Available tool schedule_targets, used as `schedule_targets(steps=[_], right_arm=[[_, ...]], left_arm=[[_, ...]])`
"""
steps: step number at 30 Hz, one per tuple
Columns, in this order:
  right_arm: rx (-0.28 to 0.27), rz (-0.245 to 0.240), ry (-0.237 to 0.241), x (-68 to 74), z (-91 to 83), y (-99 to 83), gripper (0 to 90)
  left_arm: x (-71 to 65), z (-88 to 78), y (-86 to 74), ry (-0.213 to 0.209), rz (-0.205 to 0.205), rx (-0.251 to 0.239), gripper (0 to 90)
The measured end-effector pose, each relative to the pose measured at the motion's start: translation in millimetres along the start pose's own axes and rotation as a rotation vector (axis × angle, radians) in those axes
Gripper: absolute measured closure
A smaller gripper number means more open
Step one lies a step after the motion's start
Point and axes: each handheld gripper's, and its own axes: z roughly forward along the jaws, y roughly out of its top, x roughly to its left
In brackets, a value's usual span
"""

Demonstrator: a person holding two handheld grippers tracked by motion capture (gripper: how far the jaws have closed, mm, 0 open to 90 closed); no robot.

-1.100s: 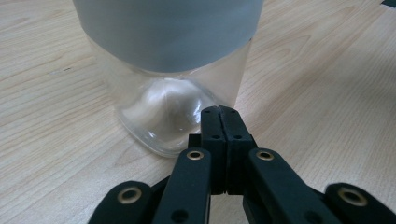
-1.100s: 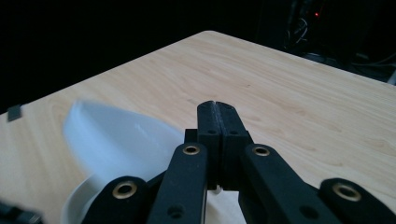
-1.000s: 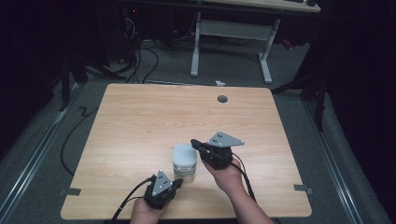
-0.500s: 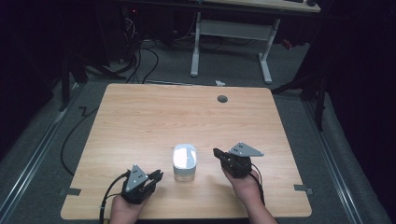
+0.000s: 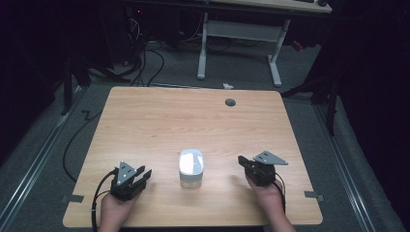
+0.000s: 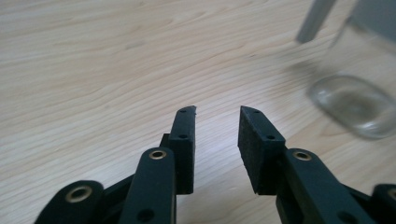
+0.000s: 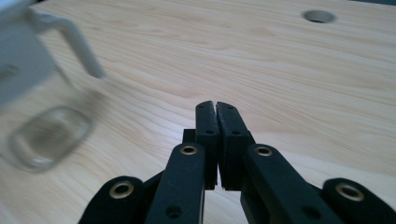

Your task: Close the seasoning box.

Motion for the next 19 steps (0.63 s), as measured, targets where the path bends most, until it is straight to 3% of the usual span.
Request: schedule_targets(steps=[1, 2, 3, 4, 5, 6, 7, 8, 10, 19], right_arm=[[0.008, 0.033, -0.044, -16.1, -7.7, -10.3, 87.1], [0.008, 0.033, -0.044, -16.1, -7.7, -10.3, 87.1], [0.013, 0.059, -0.092, -30.9, -17.2, -22.0, 85.2], [0.013, 0.059, -0.092, -30.9, -17.2, -22.0, 85.2], [0.005, 0.08, -0.121, -39.5, -28.3, -33.8, 83.2], [0.005, 0.08, -0.121, -39.5, -28.3, -33.8, 83.2], [-0.024, 0.129, -0.113, -43.8, -38.8, -42.9, 83.3], [-0.037, 0.144, -0.102, -44.7, -42.4, -44.1, 83.1], [-0.05, 0.129, -0.11, -44.1, -46.5, -41.6, 80.9], [-0.04, 0.134, -0.121, -45.4, -47.0, -44.5, 69.9]], left_arm=[[5.8, 0.4, 0.0, 0.027, 0.006, 0.001, 63.4], [5.8, 0.4, 0.0, 0.027, 0.006, 0.001, 62.3], [12.1, -1.5, 2.5, 0.051, 0.013, -0.013, 61.5], [12.1, -1.5, 2.5, 0.051, 0.013, -0.013, 60.5], [16.2, -2.7, 4.5, 0.063, 0.012, -0.022, 59.9], [20.9, -4.5, 6.4, 0.08, 0.015, -0.029, 59.9], [30.5, -9.3, 10.8, 0.112, 0.004, -0.058, 59.5], [34.0, -11.8, 13.0, 0.116, -0.012, -0.062, 59.2], [36.6, -14.1, 15.2, 0.118, -0.036, -0.071, 58.5], [24.2, -8.7, 11.2, 0.094, -0.008, -0.061, 56.1]])
